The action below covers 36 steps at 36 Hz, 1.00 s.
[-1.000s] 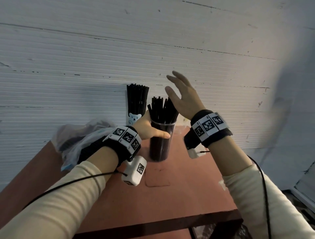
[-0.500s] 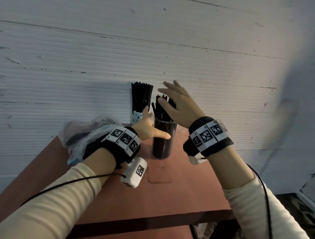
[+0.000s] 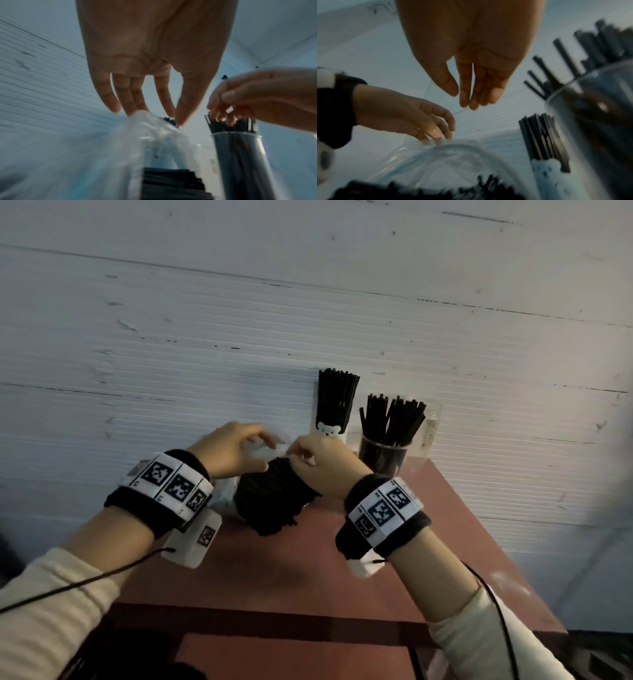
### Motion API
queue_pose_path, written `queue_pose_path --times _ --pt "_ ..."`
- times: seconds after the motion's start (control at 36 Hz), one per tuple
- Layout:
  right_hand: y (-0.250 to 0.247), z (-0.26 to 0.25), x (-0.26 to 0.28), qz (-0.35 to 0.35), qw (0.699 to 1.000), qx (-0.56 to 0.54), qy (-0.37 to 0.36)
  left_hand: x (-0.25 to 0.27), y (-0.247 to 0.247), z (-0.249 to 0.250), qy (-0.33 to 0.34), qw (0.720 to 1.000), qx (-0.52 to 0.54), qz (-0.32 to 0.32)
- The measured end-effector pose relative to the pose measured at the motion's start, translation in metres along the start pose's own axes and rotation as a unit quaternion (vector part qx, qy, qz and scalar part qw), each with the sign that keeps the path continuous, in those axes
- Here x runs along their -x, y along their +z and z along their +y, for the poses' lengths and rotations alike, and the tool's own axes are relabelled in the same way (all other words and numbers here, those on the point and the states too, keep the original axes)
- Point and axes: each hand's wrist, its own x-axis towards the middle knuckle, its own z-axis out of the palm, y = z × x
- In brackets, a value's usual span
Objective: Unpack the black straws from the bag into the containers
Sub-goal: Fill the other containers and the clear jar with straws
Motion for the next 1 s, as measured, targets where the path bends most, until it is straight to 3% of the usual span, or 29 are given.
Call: queue_pose_path --times 0.08,0.19,0.31,0.53,0.69,1.0 --pt "0.015 -0.010 -0.008 -0.114 0.993 0.030 0.008 0.000 0.003 -0.014 0.005 0.999 0.030 -0.022" --pt "0.033 -0.023 -0.019 -0.190 0.977 0.092 0.017 -0.005 0.006 -0.018 -0.005 0.999 0.023 0.024" --pt "0.042 -0.025 -0.029 -0.179 0.978 0.100 0.030 -0.011 0.002 -0.017 -0.012 0.996 0.046 0.075" --pt "0.039 -0.020 -0.034 -0.165 0.983 0.081 0.028 -0.014 -0.001 -0.020 -0.035 0.988 0.095 0.115" --pt "0.040 -0.021 -0.034 -0.196 0.977 0.086 0.024 -0.015 -0.003 -0.019 -0.033 0.988 0.106 0.110" --pt "0.026 -0.023 -0.035 -0.147 0.983 0.105 0.031 -0.019 0.000 -0.023 -0.043 0.987 0.106 0.110"
